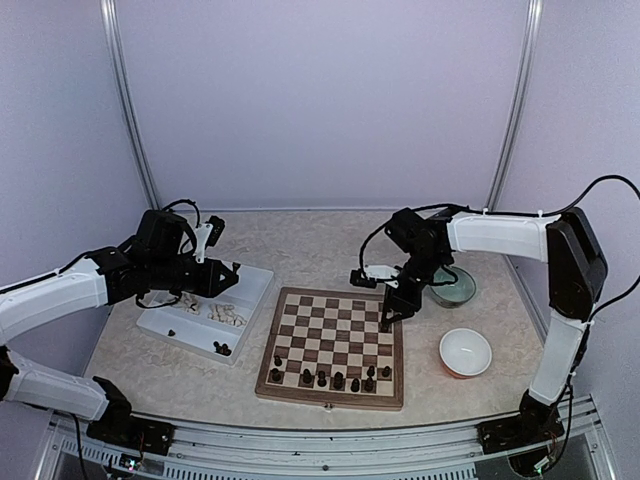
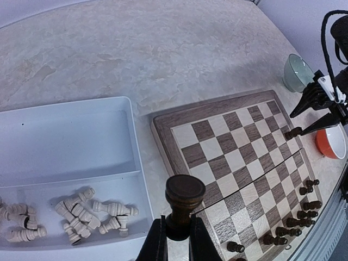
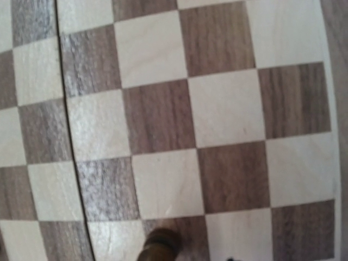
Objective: Set up the chess pieces on the board
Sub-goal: Pick up the knight from the chessboard, then place the knight at g8, then pass from the left arm to the right
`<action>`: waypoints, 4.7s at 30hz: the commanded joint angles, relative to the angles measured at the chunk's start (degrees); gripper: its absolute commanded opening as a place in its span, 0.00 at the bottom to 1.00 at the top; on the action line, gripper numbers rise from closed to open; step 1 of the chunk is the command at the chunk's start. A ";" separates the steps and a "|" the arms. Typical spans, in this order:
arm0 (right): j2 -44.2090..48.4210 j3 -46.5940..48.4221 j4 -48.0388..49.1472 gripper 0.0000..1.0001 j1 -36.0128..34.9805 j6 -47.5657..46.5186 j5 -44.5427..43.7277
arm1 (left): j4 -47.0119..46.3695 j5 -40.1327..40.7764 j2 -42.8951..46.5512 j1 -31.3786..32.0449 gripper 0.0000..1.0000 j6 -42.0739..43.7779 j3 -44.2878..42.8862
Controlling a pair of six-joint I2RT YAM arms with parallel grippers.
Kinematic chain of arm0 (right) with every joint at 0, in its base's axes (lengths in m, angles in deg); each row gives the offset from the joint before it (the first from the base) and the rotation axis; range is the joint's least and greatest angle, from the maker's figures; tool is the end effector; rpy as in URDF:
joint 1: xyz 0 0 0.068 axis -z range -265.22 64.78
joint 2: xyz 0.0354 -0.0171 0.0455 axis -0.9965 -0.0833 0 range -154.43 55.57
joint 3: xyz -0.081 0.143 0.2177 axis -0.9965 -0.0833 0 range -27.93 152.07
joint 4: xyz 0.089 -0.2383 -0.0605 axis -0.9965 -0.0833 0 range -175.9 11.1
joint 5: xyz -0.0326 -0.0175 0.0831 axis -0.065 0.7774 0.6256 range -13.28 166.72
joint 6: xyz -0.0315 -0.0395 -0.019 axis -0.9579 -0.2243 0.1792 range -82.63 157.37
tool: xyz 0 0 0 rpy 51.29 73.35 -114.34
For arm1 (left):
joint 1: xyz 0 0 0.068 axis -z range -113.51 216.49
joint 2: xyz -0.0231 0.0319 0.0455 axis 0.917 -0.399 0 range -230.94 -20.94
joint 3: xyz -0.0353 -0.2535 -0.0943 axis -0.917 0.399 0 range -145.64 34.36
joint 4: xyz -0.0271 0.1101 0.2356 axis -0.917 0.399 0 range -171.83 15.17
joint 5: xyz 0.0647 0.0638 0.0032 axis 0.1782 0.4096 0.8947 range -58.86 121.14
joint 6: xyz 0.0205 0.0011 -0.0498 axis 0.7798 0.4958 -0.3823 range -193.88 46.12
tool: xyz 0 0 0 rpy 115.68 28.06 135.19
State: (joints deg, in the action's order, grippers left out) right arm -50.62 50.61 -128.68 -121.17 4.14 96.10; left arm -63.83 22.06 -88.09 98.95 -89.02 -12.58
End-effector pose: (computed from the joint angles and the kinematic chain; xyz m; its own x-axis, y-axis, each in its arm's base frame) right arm 0.2860 0.2219 0.2014 -0.3253 -0.8745 -0.3597 -0.9452 0.2892 0.1515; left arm 0.2114 -0.1410 0.2610 -0.6696 0.1203 -0.7329 0.4764 0.8266 -0.2996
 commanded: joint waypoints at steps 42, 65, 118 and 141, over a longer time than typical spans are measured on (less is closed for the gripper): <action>-19.63 36.60 -11.59 0.02 -28.72 -2.24 1.64 | -1.05 -2.27 1.01 -2.85 0.04 0.02 0.35; -25.43 39.24 -13.91 0.03 -32.12 -2.30 -1.29 | -1.11 -3.29 1.59 -3.65 0.04 -0.02 0.45; 9.12 8.80 6.44 0.46 -28.57 -16.70 -18.71 | 7.42 -26.83 -24.25 17.88 0.07 -1.10 -19.94; 7.64 3.88 8.70 0.10 -31.38 -17.70 -26.57 | 6.39 -30.14 -26.31 18.99 0.12 -2.11 -20.43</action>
State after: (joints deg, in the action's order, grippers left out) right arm -43.15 55.33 -121.51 -152.07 -14.98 69.91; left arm -56.44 -7.77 -113.40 117.73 -90.42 -31.61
